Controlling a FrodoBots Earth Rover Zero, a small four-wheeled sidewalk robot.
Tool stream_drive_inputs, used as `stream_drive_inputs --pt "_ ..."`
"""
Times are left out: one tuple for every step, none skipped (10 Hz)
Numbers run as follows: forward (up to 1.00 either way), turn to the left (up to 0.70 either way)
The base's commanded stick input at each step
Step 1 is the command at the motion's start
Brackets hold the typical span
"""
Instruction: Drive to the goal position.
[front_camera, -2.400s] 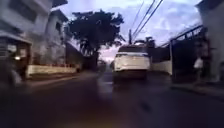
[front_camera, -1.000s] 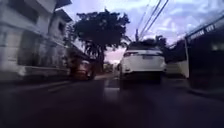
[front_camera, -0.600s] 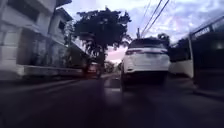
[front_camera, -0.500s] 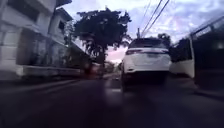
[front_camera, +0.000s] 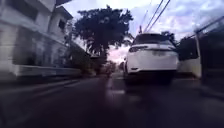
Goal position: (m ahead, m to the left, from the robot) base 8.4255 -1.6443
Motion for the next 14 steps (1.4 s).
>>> stream_drive_inputs --pt "0.70 0.00" --pt "0.70 0.00" --pt "0.70 0.00" --pt "0.70 0.00" --pt "0.70 0.00" --pt "0.70 0.00" --pt "0.70 0.00" --pt "0.70 0.00" --pt "0.70 0.00" --pt "0.70 0.00" --pt "0.70 0.00" --pt "0.70 -0.05" --pt "0.70 -0.12" --pt "0.70 -0.25"
